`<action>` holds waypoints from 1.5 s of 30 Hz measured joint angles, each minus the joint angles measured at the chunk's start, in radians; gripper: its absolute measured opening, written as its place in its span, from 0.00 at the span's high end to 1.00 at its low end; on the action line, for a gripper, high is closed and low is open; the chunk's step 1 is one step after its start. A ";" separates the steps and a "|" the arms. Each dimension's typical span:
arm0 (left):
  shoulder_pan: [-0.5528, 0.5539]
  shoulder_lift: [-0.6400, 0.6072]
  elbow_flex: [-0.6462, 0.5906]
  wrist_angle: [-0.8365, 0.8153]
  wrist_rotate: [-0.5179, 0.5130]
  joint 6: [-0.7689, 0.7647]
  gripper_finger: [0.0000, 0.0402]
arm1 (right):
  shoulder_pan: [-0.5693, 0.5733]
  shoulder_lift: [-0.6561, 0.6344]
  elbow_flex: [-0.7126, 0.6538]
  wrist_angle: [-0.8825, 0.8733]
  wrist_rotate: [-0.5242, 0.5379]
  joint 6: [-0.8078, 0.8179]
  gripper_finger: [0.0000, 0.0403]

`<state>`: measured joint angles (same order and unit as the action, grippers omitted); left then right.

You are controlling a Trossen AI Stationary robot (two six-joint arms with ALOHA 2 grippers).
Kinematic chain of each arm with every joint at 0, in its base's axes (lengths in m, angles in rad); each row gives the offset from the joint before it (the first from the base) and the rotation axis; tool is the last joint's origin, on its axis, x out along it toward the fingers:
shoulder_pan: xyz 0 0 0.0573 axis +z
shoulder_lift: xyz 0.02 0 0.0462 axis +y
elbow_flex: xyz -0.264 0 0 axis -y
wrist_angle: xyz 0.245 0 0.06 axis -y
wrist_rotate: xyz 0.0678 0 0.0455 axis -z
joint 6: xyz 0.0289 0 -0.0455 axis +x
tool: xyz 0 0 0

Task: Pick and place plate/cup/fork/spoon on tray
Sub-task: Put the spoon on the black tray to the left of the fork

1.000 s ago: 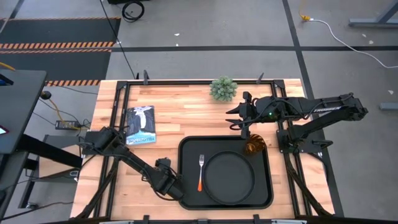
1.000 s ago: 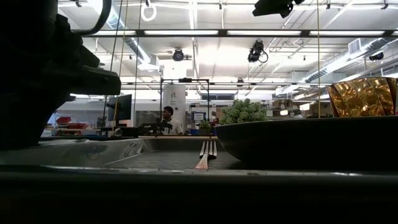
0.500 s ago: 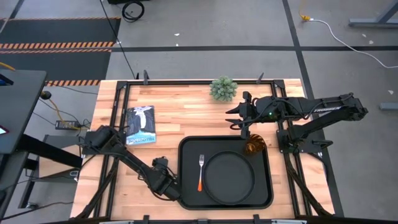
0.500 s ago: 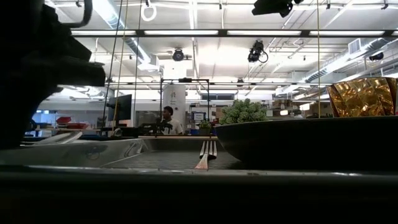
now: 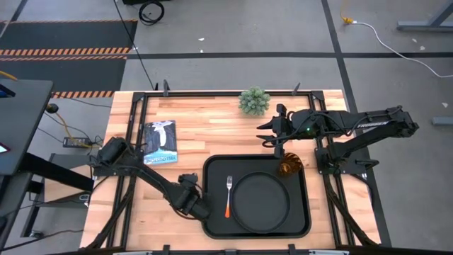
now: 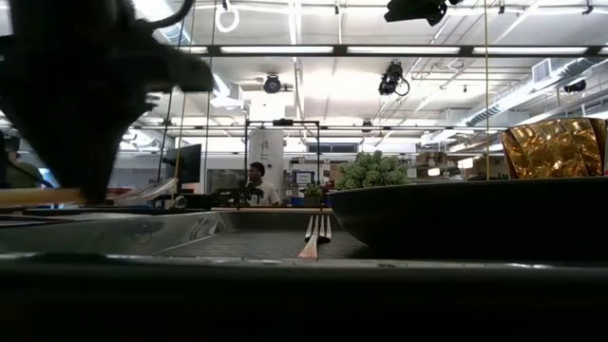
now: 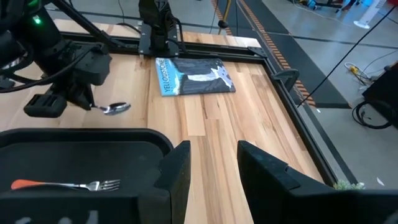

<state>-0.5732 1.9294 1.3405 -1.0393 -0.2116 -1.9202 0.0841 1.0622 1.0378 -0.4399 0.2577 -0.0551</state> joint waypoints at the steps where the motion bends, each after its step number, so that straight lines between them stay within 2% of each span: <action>1: 0.007 -0.006 0.005 0.008 -0.012 0.010 0.86 | 0.000 0.000 0.000 0.002 0.000 0.000 0.66; 6: 0.037 -0.014 0.049 0.050 -0.079 0.076 0.86 | 0.000 0.000 0.000 -0.003 0.001 0.000 0.66; 10: 0.073 -0.004 0.051 0.228 -0.097 0.159 0.86 | 0.000 0.000 0.000 -0.001 0.001 0.000 0.66; 14: 0.117 0.026 0.051 0.414 -0.072 0.277 0.86 | 0.000 0.000 0.000 0.005 0.001 0.003 0.66; 17: 0.147 0.037 0.051 0.484 -0.073 0.349 0.86 | 0.000 0.000 0.000 0.004 0.000 0.003 0.66; 21: 0.170 0.037 0.051 0.473 -0.091 0.383 0.86 | 0.000 0.000 0.000 -0.007 0.001 0.002 0.66; 27: 0.173 0.056 0.052 0.407 -0.093 0.352 0.86 | 0.000 0.000 0.000 -0.010 0.000 0.003 0.66; 39: 0.172 0.102 0.052 0.416 -0.012 0.328 0.86 | 0.000 0.000 0.000 -0.004 -0.018 0.007 0.66; 45: 0.173 0.102 0.052 0.393 -0.012 0.327 0.78 | 0.000 0.000 0.000 -0.005 -0.018 0.007 0.66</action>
<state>-0.4004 2.0312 1.3922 -0.6465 -0.2237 -1.5932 0.0845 1.0618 1.0382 -0.4450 0.2401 -0.0483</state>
